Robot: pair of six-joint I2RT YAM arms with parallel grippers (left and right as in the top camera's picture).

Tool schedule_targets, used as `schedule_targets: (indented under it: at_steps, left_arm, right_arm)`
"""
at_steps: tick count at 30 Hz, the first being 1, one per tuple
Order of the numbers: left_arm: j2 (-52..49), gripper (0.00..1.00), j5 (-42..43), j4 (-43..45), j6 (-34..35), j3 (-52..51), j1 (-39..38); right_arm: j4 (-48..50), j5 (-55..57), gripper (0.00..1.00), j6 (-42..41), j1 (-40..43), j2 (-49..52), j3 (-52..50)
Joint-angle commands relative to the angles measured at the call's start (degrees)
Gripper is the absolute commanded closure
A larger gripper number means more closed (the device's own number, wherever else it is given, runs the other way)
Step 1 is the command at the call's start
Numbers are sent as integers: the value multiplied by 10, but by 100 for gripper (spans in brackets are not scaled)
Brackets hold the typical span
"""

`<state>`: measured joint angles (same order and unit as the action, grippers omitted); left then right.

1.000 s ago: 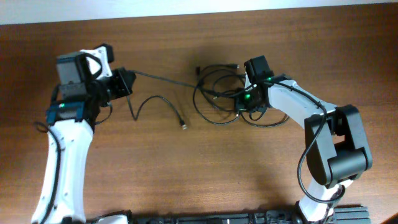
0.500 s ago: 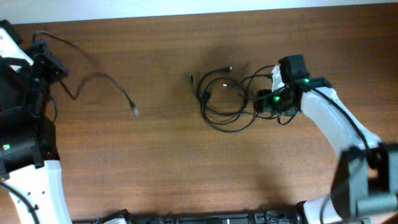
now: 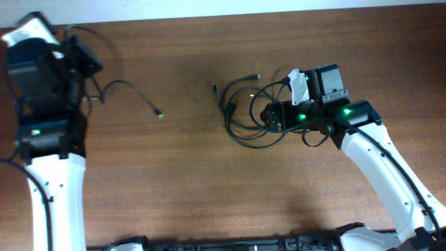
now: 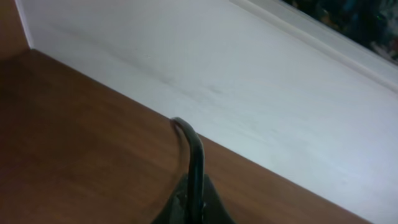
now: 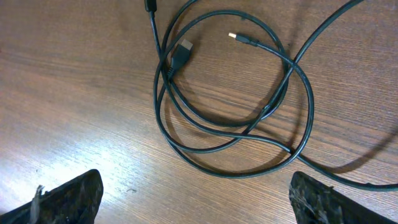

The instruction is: Untangle cables

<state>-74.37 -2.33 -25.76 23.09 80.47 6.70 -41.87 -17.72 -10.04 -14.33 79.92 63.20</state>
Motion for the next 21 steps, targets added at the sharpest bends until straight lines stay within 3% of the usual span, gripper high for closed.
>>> schedule_targets:
  at_steps: [1, 3, 7, 11, 14, 21]
  left_arm:
    - [4, 100, -125, 2, 9, 1, -82]
    - [2, 100, -215, 26, 8, 1, -111]
    - [-36, 100, -277, 131, -9, 0, -96]
    - [-119, 100, -326, 283, -9, 0, -34]
    - [-230, 100, -326, 455, -9, 1, 23]
    - [-403, 100, -327, 510, -2, 1, 146]
  right_arm:
    - [0, -5, 5, 8, -2, -5, 0]
    - [0, -5, 5, 5, -3, -5, 0]
    - [0, -5, 5, 2, -3, -5, 0]
    - [-8, -5, 5, 2, -3, -4, 0]
    - [-23, -5, 5, 2, -3, -4, 0]
    - [-30, -6, 4, 1, -3, -4, 0]
